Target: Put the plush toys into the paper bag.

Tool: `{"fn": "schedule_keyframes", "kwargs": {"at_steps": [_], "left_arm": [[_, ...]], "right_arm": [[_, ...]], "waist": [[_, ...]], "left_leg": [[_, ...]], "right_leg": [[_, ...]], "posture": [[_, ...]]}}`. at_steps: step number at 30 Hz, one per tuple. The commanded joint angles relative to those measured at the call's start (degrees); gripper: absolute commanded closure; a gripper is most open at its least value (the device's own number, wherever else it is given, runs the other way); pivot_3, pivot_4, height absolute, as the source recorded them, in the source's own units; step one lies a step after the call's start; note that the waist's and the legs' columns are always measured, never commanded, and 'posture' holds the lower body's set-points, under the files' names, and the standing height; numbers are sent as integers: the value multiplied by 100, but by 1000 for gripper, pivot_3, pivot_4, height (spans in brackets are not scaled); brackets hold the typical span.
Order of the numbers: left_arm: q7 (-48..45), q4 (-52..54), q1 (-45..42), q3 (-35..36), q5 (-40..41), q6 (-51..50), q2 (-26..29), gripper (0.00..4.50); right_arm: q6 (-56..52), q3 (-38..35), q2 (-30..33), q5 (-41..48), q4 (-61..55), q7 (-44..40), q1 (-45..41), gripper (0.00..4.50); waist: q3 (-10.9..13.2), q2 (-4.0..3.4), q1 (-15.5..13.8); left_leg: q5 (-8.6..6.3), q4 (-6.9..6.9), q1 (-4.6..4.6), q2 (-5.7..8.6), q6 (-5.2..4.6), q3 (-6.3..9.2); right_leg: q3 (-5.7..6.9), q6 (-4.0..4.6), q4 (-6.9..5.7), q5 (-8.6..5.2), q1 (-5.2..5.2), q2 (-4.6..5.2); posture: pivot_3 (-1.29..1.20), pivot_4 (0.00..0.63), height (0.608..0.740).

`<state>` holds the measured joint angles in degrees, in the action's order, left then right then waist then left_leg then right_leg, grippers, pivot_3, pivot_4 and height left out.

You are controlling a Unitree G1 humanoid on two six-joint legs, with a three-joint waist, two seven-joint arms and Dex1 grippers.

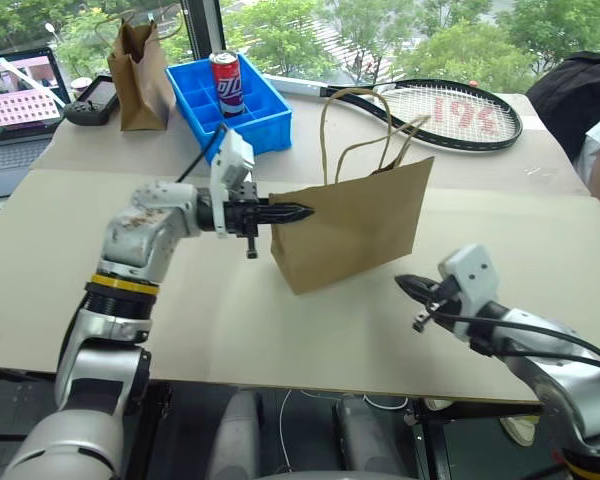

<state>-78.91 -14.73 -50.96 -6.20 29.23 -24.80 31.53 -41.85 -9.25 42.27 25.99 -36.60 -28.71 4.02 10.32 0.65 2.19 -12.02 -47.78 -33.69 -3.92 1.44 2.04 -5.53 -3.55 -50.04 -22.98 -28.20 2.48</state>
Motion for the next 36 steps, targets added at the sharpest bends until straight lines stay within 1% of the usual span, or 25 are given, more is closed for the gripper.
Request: {"fn": "schedule_keyframes", "kwargs": {"at_steps": [1,3,5,10,13,15,18,20,22,23,24,27,28,29,31,32,34,36], "left_arm": [[-1042,-391,-329,-83,13,266,130,4413],[-1313,-537,-418,-249,154,260,306,4413],[-1359,-612,-461,-577,353,478,568,4413],[-1359,-753,-431,-1210,481,1219,939,4413],[-1359,-692,-386,-1492,630,1474,1139,4413],[-1359,-723,-362,-1582,574,1649,1236,4413],[-1359,-865,-412,-1519,560,1344,1298,4413],[-1359,-832,-423,-1445,667,1023,1389,3872],[-1359,-660,-353,-1200,741,728,1519,3323],[-1359,-566,-314,-1079,783,584,1571,2855],[-1359,-476,-265,-910,805,453,1626,2582],[-1310,-235,-97,-499,801,176,1758,1519],[-1192,-145,11,-303,788,159,1820,1155],[-1109,-74,91,-151,765,140,1851,933],[-809,135,342,243,788,66,1906,173],[-706,240,455,407,869,-133,1958,77],[-554,408,618,662,1001,-474,2028,77],[-196,462,940,1156,1247,-1027,2184,77]], "right_arm": [[8,-593,162,-2,-98,-126,233,4500],[-115,-784,229,-60,-39,-68,326,4500],[-276,-921,188,-14,-34,44,331,4500],[-509,-925,164,7,-147,100,390,4500],[-597,-914,175,22,-181,101,322,4500],[-639,-885,221,29,-164,63,245,4500],[-680,-843,268,33,-124,14,136,4500],[-694,-825,305,44,-77,-49,66,4500],[-666,-847,380,62,3,-182,-3,4500],[-649,-871,415,71,27,-251,-10,4500],[-611,-891,461,77,82,-333,-32,4500],[-525,-930,567,78,201,-512,-68,4500],[-498,-926,619,75,270,-600,-99,4500],[-480,-921,654,70,320,-665,-124,4500],[-414,-935,744,70,457,-841,-177,4500],[-368,-952,784,93,527,-941,-207,4500],[-267,-1000,846,123,597,-1119,-211,4500],[139,-1206,932,218,704,-1646,-50,4500]], "waist": [[0,0,16],[0,0,34],[0,0,48],[0,0,21],[0,0,7],[0,0,7],[0,0,10],[0,0,12],[0,0,27],[0,0,30],[0,0,31],[0,0,26],[0,-1,28],[0,-1,26],[0,-1,32],[0,0,30],[1,0,27],[1,0,29]], "left_leg": [[0,0,0,0,0,0],[0,-1,2,0,0,0],[0,-2,2,-2,0,0],[0,-2,1,-2,0,1],[0,-4,-1,-2,0,0],[0,-5,-1,-2,0,0],[0,-5,-1,-2,0,0],[0,-4,-1,-3,0,0],[0,-4,-1,-3,0,0],[0,-3,-3,-3,0,0],[0,-3,-3,-3,0,0],[0,-2,-3,-4,0,0],[0,-3,-2,-3,0,1],[0,-3,-2,-3,0,0],[0,-4,-1,-4,0,0],[0,-4,0,-5,0,0],[0,-4,0,-5,0,-1],[0,-4,0,-5,0,-1]], "right_leg": [[0,0,-1,0,0,0],[0,0,-1,0,0,-1],[-1,-1,-1,0,0,-1],[-1,-2,-1,-1,1,0],[-1,-2,0,-1,1,0],[-2,-2,0,-1,1,0],[-1,-3,0,-1,1,0],[-1,-5,-1,-3,0,0],[-1,-6,-1,-3,-1,0],[-1,-6,-1,-3,-4,-1],[-1,-5,-1,-3,-4,-1],[0,-4,-1,-3,-3,-1],[0,-4,-1,-3,-3,0],[-1,-4,-1,-3,-3,0],[-1,-4,-1,-3,-2,0],[0,-3,-1,-2,0,0],[0,-3,-2,-2,-1,-1],[-1,-4,-1,-3,-1,0]], "posture": [[0,150,656],[0,150,656],[0,150,656],[0,150,656],[0,150,656],[0,150,656],[0,150,656],[0,150,656],[0,150,656],[0,150,656],[0,150,656],[0,150,656],[0,150,656],[0,150,656],[0,150,656],[0,150,656],[0,150,656],[0,150,656]]}}
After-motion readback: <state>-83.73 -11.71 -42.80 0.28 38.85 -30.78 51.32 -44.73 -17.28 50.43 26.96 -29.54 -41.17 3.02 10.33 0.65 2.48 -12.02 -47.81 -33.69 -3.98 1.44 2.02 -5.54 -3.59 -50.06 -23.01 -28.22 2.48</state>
